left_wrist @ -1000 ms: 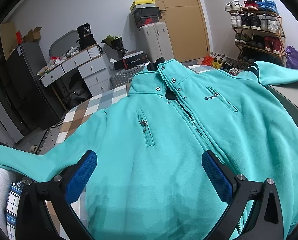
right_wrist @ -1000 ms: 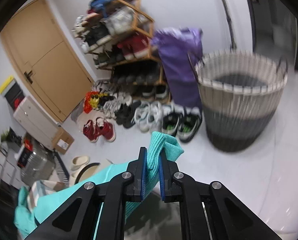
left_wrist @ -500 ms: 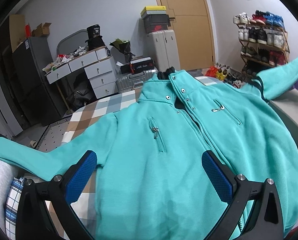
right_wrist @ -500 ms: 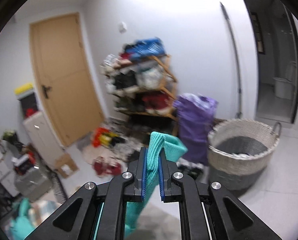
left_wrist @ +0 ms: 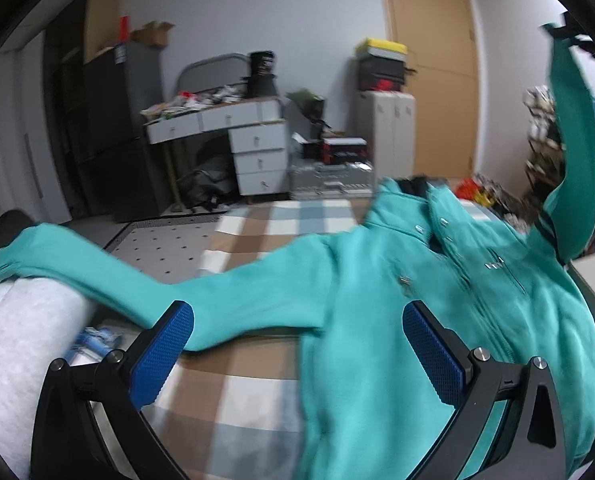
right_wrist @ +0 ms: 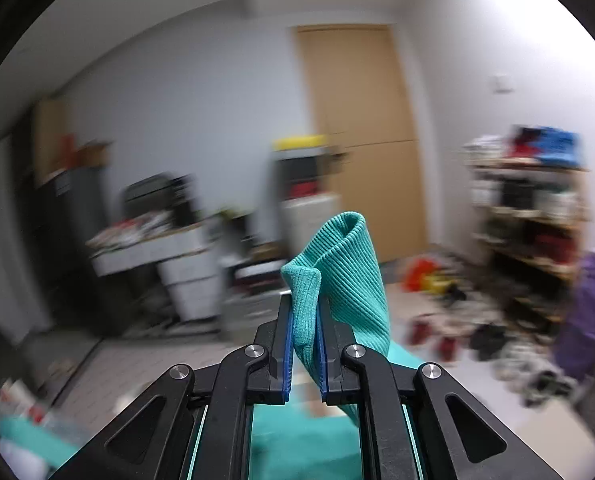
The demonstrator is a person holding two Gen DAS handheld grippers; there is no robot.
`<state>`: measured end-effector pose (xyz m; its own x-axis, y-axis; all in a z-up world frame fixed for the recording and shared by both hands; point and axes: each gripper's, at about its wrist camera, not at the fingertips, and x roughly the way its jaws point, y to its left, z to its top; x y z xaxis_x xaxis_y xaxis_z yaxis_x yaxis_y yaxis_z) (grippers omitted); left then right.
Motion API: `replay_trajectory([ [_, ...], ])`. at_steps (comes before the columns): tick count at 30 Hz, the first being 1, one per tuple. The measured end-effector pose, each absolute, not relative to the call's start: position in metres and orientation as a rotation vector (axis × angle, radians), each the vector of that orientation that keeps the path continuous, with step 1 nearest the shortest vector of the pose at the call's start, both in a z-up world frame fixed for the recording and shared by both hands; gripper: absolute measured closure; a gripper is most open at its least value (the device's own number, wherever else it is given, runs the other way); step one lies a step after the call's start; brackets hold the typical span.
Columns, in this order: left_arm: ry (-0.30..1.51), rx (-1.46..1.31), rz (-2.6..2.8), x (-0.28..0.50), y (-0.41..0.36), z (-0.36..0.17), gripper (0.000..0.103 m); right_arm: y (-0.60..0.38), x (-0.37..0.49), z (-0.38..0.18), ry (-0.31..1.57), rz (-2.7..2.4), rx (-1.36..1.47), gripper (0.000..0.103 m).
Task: Fold large clothes
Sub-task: 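Lift the sleeve with the right gripper and fold it across the hoodie body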
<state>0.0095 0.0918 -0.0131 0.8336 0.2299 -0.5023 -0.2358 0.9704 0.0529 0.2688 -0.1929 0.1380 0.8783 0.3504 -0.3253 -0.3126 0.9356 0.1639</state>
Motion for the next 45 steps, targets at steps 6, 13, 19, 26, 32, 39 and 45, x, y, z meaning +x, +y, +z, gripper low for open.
replay_trajectory([
  [6,0.494,-0.121,0.327,0.0,0.134,-0.009,0.001,-0.042,0.279,0.017,0.642,0.643,0.19,0.094],
  [13,0.455,-0.187,0.384,0.003,0.143,-0.009,0.001,0.037,0.272,-0.165,1.096,0.773,0.327,0.085],
  [19,0.424,-0.215,0.38,-0.003,0.148,-0.009,0.001,-0.038,0.226,-0.193,1.065,0.773,0.535,0.053],
  [26,0.551,-0.174,0.26,0.034,0.137,-0.026,0.001,-0.165,0.15,-0.136,0.71,0.592,0.606,0.011],
  [32,0.882,-0.13,0.148,0.11,0.126,-0.073,0.001,-0.204,0.077,-0.142,0.53,0.541,0.616,0.0],
  [39,0.99,-0.274,0.103,0.154,0.146,-0.092,0.001,-0.204,0.078,-0.135,0.579,0.67,0.673,0.0],
  [45,1.171,-0.16,0.023,0.198,0.122,-0.111,0.001,-0.204,0.062,-0.131,0.596,0.794,0.694,0.0],
])
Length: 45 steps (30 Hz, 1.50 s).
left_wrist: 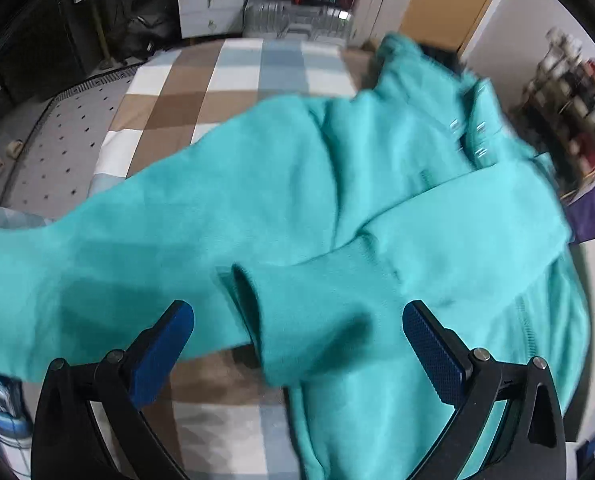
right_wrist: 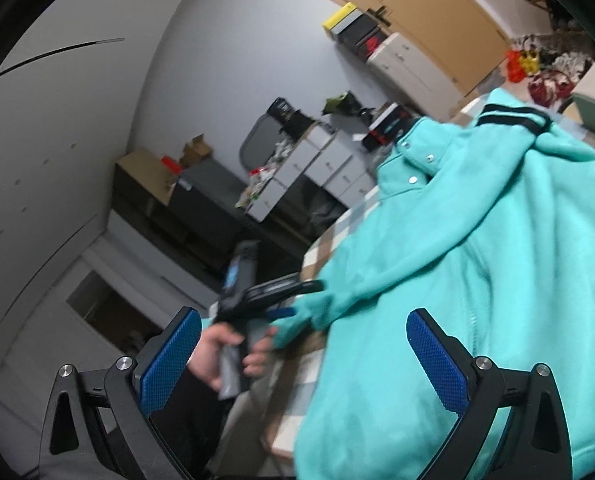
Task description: Fold large clothes
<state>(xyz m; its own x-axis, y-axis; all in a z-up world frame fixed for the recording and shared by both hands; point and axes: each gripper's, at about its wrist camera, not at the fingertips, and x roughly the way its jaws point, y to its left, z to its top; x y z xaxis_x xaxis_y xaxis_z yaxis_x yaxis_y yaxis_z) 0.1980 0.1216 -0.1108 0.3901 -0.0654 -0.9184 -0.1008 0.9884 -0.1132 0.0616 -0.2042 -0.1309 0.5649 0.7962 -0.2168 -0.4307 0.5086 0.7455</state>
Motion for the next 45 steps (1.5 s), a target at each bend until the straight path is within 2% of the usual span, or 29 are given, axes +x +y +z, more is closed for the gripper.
replay_trajectory([
  [5,1.254,-0.113,0.023,0.208,0.115,-0.133,0.001,-0.203,0.053,-0.126,0.566,0.812,0.665,0.0],
  [6,1.256,-0.112,0.024,0.208,0.115,-0.134,0.004,-0.201,0.054,-0.126,0.577,0.81,0.663,0.0],
  [7,1.254,-0.119,0.02,0.207,0.116,-0.134,0.018,-0.202,0.055,-0.127,0.583,0.806,0.665,0.0],
  [9,1.251,-0.149,0.018,0.209,0.117,-0.137,0.028,-0.2,0.056,-0.129,0.598,0.797,0.672,0.0],
  [11,1.248,-0.183,0.024,0.208,0.121,-0.137,0.046,-0.198,0.057,-0.131,0.612,0.789,0.665,0.0],
  [12,1.249,-0.187,0.021,0.208,0.123,-0.137,0.065,-0.197,0.057,-0.131,0.619,0.786,0.661,0.0],
  [13,1.251,-0.179,0.026,0.207,0.124,-0.136,0.076,-0.195,0.057,-0.132,0.627,0.785,0.659,0.0],
  [14,1.246,-0.182,0.019,0.206,0.125,-0.135,0.079,-0.194,0.056,-0.133,0.632,0.786,0.659,0.0],
  [15,1.234,-0.187,0.012,0.205,0.126,-0.133,0.094,-0.193,0.055,-0.134,0.636,0.789,0.658,0.0],
  [16,1.228,-0.193,0.004,0.204,0.126,-0.132,0.097,-0.191,0.055,-0.133,0.637,0.794,0.655,0.0],
  [26,1.08,-0.135,-0.019,0.215,0.119,-0.089,0.099,-0.186,0.058,-0.14,0.677,0.794,0.652,0.0],
  [34,0.899,-0.117,-0.044,0.253,0.121,-0.002,0.099,-0.184,0.06,-0.141,0.684,0.802,0.651,0.0],
  [36,0.845,-0.098,-0.005,0.251,0.124,0.003,0.099,-0.183,0.058,-0.141,0.676,0.797,0.642,0.0],
  [38,0.837,-0.136,0.027,0.251,0.134,-0.006,0.099,-0.183,0.058,-0.14,0.672,0.789,0.631,0.0],
  [41,1.022,-0.216,0.05,0.261,0.154,-0.074,0.098,-0.182,0.059,-0.141,0.679,0.782,0.63,0.0],
  [44,1.242,-0.195,0.139,0.263,0.164,-0.152,0.092,-0.182,0.058,-0.141,0.684,0.784,0.633,0.0],
  [45,1.292,-0.192,0.175,0.262,0.168,-0.168,0.085,-0.182,0.058,-0.141,0.682,0.782,0.629,0.0],
])
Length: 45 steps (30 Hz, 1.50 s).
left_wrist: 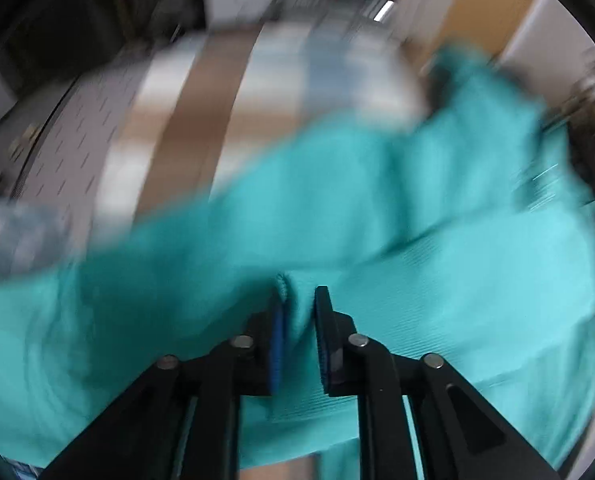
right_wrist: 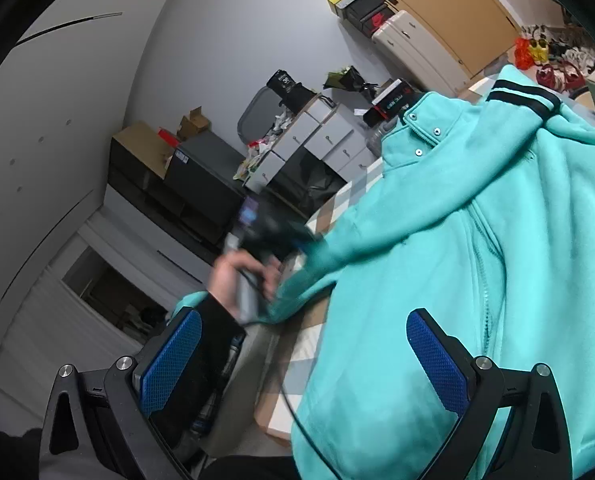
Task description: Fold large clothes
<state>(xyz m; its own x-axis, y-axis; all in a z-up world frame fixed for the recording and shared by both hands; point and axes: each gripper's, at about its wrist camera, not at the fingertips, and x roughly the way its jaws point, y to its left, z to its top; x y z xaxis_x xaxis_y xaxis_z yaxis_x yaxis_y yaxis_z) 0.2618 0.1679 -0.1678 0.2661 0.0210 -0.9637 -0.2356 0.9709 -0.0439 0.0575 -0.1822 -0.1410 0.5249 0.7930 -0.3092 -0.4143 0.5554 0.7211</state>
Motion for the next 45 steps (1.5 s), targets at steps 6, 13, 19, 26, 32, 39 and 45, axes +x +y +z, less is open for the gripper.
replay_trajectory([
  [6,1.059,-0.269,0.242,0.252,0.177,-0.128,0.057,-0.185,0.051,-0.135,0.646,0.77,0.607,0.0],
  [13,1.031,0.045,0.034,0.256,0.081,-0.115,0.022,-0.183,0.049,-0.132,0.631,0.763,0.593,0.0],
  [19,1.177,0.335,0.092,0.272,0.032,-0.199,0.018,-0.187,0.048,-0.13,0.62,0.742,0.581,0.0],
  [26,1.106,0.326,0.153,0.256,0.064,-0.183,0.014,-0.189,0.045,-0.124,0.588,0.717,0.535,0.0],
  [32,0.996,0.186,0.212,0.201,0.154,-0.108,0.014,-0.187,0.046,-0.127,0.621,0.756,0.559,0.0],
  [39,0.814,-0.247,0.359,0.065,0.299,-0.003,0.014,-0.175,0.04,-0.125,0.622,0.784,0.51,0.0],
  [45,0.711,-0.688,0.479,0.003,0.367,-0.014,0.014,-0.165,0.039,-0.128,0.636,0.77,0.472,0.0],
])
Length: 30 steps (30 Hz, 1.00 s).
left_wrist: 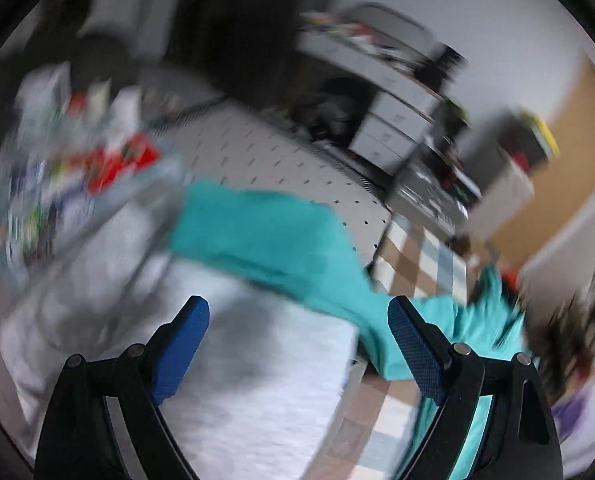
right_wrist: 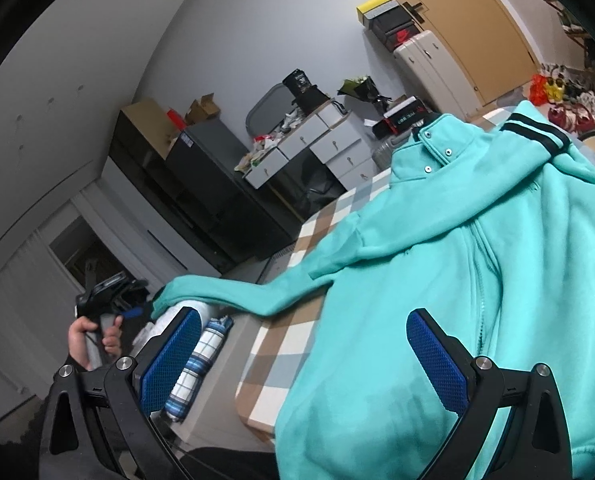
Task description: Fold large clothes
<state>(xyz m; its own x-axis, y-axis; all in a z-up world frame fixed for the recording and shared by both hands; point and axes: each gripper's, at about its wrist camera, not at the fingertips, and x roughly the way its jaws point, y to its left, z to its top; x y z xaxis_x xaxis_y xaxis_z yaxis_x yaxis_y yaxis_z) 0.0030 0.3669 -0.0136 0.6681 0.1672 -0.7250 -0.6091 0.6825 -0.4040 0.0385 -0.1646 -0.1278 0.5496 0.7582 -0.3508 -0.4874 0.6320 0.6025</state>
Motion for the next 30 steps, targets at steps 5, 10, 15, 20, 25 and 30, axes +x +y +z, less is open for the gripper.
replay_trajectory([
  [5,0.691,-0.898,0.369,0.02,0.389,-0.036,0.014,-0.158,0.04,-0.134,0.658,0.755,0.432,0.0],
  [10,0.714,-0.951,0.33,0.055,0.383,-0.055,0.016,-0.163,0.042,-0.137,0.651,0.715,0.44,0.0],
  [15,0.625,-1.073,0.42,0.063,0.396,-0.067,0.049,-0.163,0.045,-0.139,0.663,0.701,0.445,0.0],
  [20,0.615,-1.099,0.42,0.065,0.401,-0.063,0.095,-0.159,0.044,-0.14,0.667,0.693,0.422,0.0],
  [25,0.535,-0.864,0.455,0.061,0.388,-0.02,0.098,-0.156,0.044,-0.14,0.669,0.702,0.411,0.0],
  [30,0.484,-0.727,0.37,0.07,0.357,0.031,0.098,-0.156,0.044,-0.14,0.671,0.713,0.421,0.0],
])
